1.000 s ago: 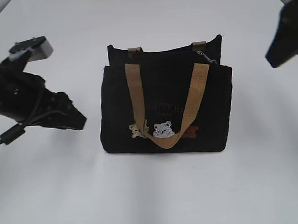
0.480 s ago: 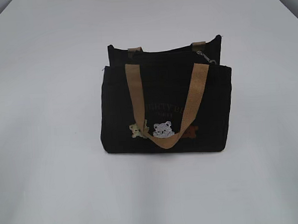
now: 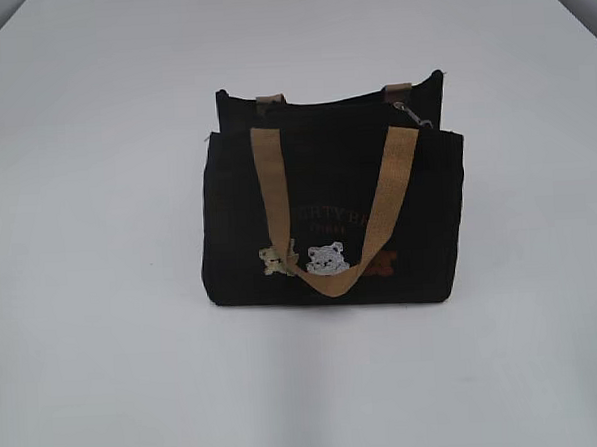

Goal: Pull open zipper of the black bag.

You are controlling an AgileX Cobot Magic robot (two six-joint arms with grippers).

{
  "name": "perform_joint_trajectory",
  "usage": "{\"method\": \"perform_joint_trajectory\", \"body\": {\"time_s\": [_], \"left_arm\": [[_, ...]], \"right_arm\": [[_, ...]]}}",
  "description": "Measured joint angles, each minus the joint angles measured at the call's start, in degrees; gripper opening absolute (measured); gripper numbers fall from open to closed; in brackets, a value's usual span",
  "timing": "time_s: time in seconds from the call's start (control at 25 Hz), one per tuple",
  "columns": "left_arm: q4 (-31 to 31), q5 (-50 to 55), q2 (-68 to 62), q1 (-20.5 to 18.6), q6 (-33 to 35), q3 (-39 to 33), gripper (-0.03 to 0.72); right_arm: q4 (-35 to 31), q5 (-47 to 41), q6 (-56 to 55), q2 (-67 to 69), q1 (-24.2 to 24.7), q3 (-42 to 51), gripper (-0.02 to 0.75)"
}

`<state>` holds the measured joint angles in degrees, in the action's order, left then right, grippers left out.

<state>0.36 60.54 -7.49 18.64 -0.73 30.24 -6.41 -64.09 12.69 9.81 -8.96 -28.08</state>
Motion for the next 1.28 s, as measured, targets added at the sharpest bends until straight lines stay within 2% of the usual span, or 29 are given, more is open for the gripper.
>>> {"method": "perform_joint_trajectory", "body": {"time_s": [0.2, 0.72, 0.8, 1.0, 1.08, 1.28], "left_arm": [[-0.36, 0.22, 7.80, 0.00, 2.05, -0.04, 0.235], [-0.71, 0.24, 8.01, -0.09, 2.75, -0.33, 0.235], [-0.71, 0.24, 8.01, -1.78, 2.75, -0.33, 0.235], [-0.71, 0.24, 8.06, -11.40, 2.75, -0.33, 0.235], [-0.71, 0.24, 8.06, -12.46, 2.75, -0.33, 0.235], [-0.71, 0.24, 8.06, -12.54, 2.75, -0.33, 0.235]], "right_arm": [[-0.07, 0.78, -0.53, -6.90, 0.00, 0.13, 0.505], [0.13, 1.07, -2.58, -10.17, 0.00, 0.24, 0.484], [0.13, 1.07, -2.64, -10.17, 0.56, 0.24, 0.484], [0.07, 1.07, -2.67, -10.17, 7.69, 0.24, 0.484], [0.07, 1.07, -2.67, -10.17, 9.42, 0.24, 0.484], [0.07, 1.07, -2.71, -10.17, 9.60, 0.24, 0.484]]}}
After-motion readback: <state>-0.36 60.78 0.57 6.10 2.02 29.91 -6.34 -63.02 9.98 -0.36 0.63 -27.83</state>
